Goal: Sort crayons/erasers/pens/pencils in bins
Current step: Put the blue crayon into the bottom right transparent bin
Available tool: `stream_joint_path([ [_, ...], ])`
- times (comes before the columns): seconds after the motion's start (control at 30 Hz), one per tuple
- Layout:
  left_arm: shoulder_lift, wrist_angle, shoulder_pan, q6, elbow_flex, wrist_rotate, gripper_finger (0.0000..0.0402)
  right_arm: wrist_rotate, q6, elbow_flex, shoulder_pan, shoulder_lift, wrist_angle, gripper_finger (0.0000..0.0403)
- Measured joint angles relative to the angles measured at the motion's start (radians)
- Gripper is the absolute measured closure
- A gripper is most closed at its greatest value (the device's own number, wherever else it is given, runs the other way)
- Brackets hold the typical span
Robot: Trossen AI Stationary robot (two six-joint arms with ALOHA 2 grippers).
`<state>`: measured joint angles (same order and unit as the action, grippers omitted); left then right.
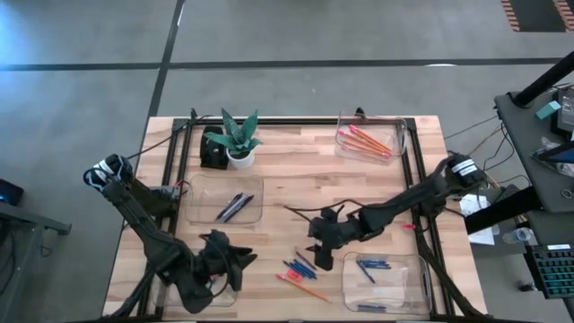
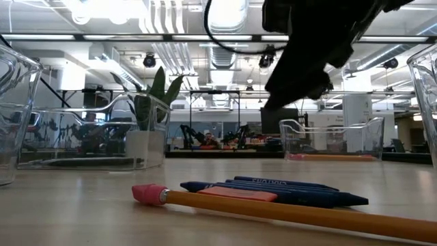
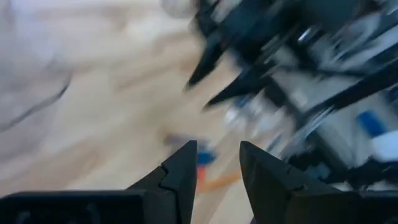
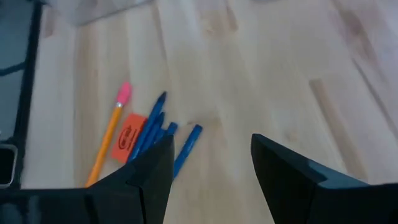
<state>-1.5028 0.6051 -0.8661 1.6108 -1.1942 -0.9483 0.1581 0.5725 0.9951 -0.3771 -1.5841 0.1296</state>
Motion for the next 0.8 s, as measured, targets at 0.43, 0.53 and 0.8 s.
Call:
stream_joint_path([
  [0.43,-0.003,-0.923,0.0,-1.006,0.006,-0.135,0.0295,-0.001,0.152,0.148,0.002,-0.184,0.208,0.02],
  [0.53,-0.003,-1.063,-0.006,-1.191,0.007,-0.135,0.0295,-0.002,0.142,0.218,-0.002,-0.238,0.283,0.02],
  [0.8,-0.005,-1.103,-0.018,-1.254,0.009,-0.135,0.0295,-0.018,0.082,0.304,-0.014,-0.283,0.291,0.02],
])
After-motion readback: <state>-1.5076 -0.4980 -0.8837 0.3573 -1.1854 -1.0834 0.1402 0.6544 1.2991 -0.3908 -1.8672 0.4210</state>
